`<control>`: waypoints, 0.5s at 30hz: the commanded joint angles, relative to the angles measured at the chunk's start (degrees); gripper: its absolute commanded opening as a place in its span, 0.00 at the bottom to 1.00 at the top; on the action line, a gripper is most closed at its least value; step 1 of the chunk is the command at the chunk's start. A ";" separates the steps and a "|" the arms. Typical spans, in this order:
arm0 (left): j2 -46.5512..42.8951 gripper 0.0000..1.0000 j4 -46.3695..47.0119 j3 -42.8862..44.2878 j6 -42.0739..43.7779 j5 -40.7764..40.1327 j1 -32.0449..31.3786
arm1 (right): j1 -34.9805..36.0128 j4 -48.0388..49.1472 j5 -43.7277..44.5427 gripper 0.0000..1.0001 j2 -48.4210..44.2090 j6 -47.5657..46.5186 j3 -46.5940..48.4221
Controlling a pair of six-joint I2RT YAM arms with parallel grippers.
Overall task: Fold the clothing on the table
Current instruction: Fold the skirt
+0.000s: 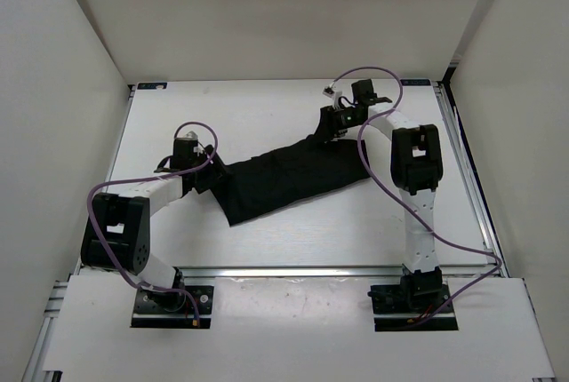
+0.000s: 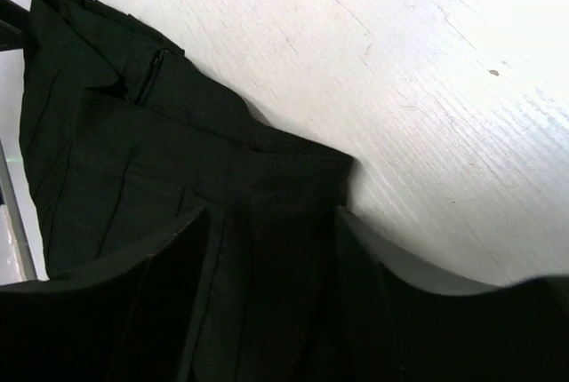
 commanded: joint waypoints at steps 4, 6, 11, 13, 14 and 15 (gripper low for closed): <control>-0.61 0.73 1.05 -0.12 -0.02 0.78 0.52 | 0.67 0.95 -0.38 0.39 0.65 0.29 2.45; -0.35 0.70 1.23 -0.12 -0.11 0.78 0.34 | 0.58 0.86 -0.12 0.26 0.73 0.03 2.71; -0.08 0.66 1.58 -0.29 -0.81 0.17 0.43 | -0.38 0.42 -0.03 0.05 -0.41 0.55 3.24; 0.01 0.66 2.29 -0.82 -1.25 0.25 0.60 | -1.00 0.42 -0.38 0.00 -2.16 1.08 2.45; -0.08 0.65 2.55 -0.82 -1.60 -0.01 0.69 | -1.87 1.03 -1.25 0.00 -3.21 1.69 1.23; -0.34 0.65 2.47 -1.00 -1.86 -0.10 0.52 | -2.40 1.47 -2.13 0.00 -4.35 1.78 0.09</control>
